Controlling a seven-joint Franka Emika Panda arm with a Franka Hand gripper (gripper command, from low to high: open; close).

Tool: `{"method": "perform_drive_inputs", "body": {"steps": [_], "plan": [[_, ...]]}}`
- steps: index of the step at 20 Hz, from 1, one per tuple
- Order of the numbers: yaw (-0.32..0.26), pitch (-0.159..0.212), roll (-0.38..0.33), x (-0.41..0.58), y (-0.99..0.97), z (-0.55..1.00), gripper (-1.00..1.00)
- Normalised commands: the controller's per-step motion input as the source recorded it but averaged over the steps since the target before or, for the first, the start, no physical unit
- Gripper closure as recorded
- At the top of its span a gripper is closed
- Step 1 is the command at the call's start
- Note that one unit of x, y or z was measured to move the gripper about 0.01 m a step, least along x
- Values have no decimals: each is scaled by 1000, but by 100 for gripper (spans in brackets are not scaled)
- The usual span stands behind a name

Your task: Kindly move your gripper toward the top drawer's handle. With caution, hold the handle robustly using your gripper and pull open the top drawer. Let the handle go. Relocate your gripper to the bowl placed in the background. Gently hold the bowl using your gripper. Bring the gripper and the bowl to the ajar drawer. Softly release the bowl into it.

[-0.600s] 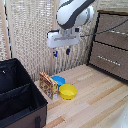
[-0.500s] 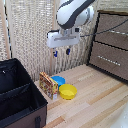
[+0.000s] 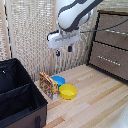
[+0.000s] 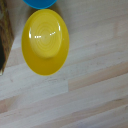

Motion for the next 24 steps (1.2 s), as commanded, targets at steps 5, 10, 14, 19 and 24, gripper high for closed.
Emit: {"method": "perform_drive_inputs", "body": {"steps": [5,10,14,19,24], "plan": [[134,5,-368,0,0,100,-100],[131,6,-361,14,5,131,-100],[90,13,-285,196,54,407,-100],[52,13,-297,291,9,357,-100],[7,8,-362,342,-79,101,-100]]}}
